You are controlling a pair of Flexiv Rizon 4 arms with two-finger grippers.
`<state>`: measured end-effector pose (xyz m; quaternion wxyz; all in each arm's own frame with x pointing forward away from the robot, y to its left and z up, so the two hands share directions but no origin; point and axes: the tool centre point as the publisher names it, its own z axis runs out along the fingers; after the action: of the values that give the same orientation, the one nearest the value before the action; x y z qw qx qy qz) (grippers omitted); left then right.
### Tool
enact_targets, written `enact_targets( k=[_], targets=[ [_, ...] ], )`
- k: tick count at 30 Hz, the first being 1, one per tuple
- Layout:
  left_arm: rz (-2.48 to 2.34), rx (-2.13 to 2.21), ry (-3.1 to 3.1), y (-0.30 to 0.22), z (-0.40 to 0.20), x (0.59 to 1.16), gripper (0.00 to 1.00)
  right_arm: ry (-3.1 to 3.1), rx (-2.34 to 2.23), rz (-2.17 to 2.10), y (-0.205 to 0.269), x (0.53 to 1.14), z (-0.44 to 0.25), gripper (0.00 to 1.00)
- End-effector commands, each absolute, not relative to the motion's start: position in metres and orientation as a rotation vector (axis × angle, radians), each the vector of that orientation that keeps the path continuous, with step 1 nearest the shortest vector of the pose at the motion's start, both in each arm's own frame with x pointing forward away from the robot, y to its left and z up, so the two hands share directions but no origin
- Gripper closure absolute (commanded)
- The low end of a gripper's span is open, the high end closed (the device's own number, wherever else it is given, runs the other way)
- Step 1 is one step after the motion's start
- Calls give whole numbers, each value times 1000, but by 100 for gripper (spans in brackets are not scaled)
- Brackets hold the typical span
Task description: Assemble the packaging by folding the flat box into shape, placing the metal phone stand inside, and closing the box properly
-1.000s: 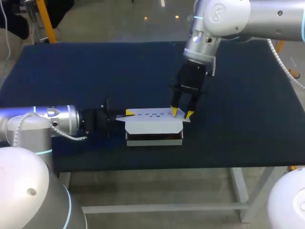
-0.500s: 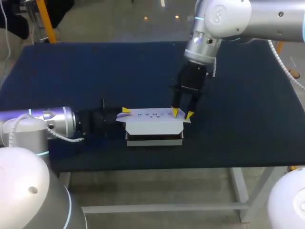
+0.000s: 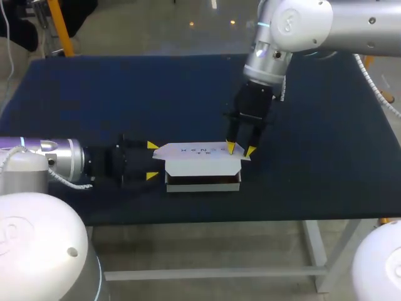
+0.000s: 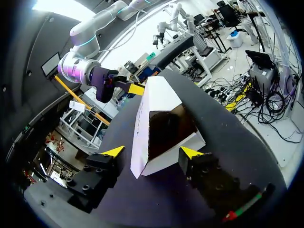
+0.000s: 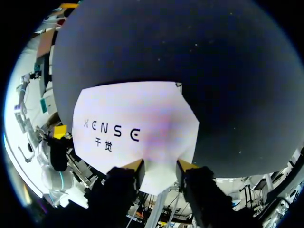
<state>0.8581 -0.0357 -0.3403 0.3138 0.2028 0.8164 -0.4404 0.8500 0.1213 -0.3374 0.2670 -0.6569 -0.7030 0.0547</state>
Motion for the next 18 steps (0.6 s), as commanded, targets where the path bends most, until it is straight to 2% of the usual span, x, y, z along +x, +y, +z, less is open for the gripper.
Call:
enact_targets(
  k=[1,18],
  targets=[
    [-1161,577,2434,-15,-312,849,0,-1903,-1782,137,121,845,-337,52],
    [-854,707,3138,-3,-281,840,0,-1904,-1800,109,121,843,-338,51]
  ],
)
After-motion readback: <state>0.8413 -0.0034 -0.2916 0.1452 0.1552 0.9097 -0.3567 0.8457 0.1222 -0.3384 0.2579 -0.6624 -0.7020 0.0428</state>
